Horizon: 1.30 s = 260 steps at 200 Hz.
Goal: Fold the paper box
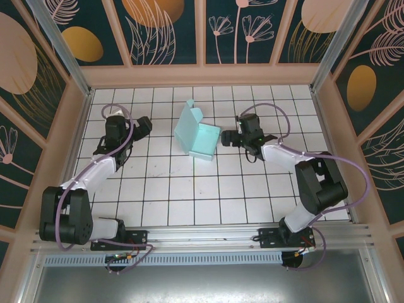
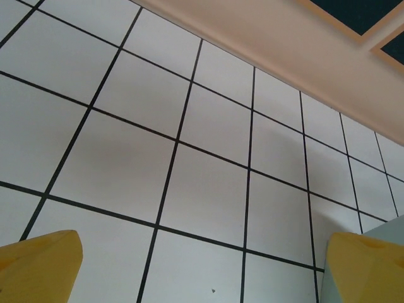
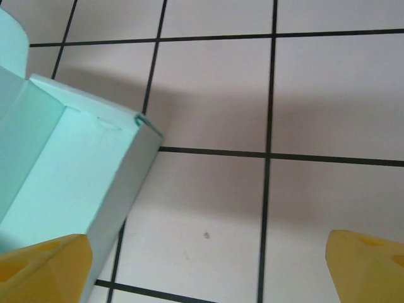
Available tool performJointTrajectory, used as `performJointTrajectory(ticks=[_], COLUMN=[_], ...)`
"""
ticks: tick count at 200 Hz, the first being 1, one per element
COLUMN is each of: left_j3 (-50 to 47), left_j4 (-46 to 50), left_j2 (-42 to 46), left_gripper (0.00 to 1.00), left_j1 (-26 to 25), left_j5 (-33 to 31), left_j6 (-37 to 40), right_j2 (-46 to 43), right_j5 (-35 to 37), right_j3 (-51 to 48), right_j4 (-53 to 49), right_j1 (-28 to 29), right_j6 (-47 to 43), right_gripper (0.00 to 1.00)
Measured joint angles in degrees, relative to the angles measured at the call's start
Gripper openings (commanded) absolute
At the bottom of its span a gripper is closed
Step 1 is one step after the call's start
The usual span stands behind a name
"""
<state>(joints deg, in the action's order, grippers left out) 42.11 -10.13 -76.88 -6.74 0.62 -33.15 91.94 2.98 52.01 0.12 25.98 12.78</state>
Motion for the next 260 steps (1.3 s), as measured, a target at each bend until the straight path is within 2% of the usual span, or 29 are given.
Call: performJointTrajectory(ticks=[27,40,83,131,161,171,206,231,260], left_j3=[-1.44,-1.51,-1.51,-1.11,-0.50,-0.50,-0.22,-0.20,-0.20], left_j4=[-1.51,-2.29,-3.28,-1.64,0.55,1.09,2.05,1.95,1.57], left_j2=[1.14,1.60,1.40,1.07,1.07,1.07,-0.24,-2.47,-5.88], left_gripper=[0.99,0.98,0.99,0.99,0.99,0.98,0.99,0.98,0.98], left_j1=[0.00,0.00,0.00,0.00,0.00,0.00,0.00,0.00,-0.48], left_j5=[-1.20,-1.33,-1.07,-1.40,-2.99,-3.39,-4.52,-3.54,-2.29], left_j6=[-1.03,-1.07,-1.07,-1.03,-1.05,-1.07,-1.49,-2.12,-3.30], right_j2=[-0.02,0.00,3.74,13.46,16.98,16.72,9.42,3.67,2.19], right_j5=[-0.59,-0.70,-1.79,-4.94,-6.23,-6.29,-5.90,-5.90,-5.62], right_j3=[-3.67,-4.72,-3.41,5.33,10.64,10.58,2.21,-2.32,-3.43], right_j4=[1.20,1.07,1.95,4.09,6.27,7.56,12.31,13.99,14.69], right_j1=[1.22,2.91,9.97,17.84,22.14,22.86,20.39,13.38,6.51], right_j6=[-0.46,-0.31,0.81,3.02,2.82,2.56,2.80,4.70,7.21], right_gripper=[0.60,0.54,0.49,0.49,0.52,0.56,0.65,0.65,0.65])
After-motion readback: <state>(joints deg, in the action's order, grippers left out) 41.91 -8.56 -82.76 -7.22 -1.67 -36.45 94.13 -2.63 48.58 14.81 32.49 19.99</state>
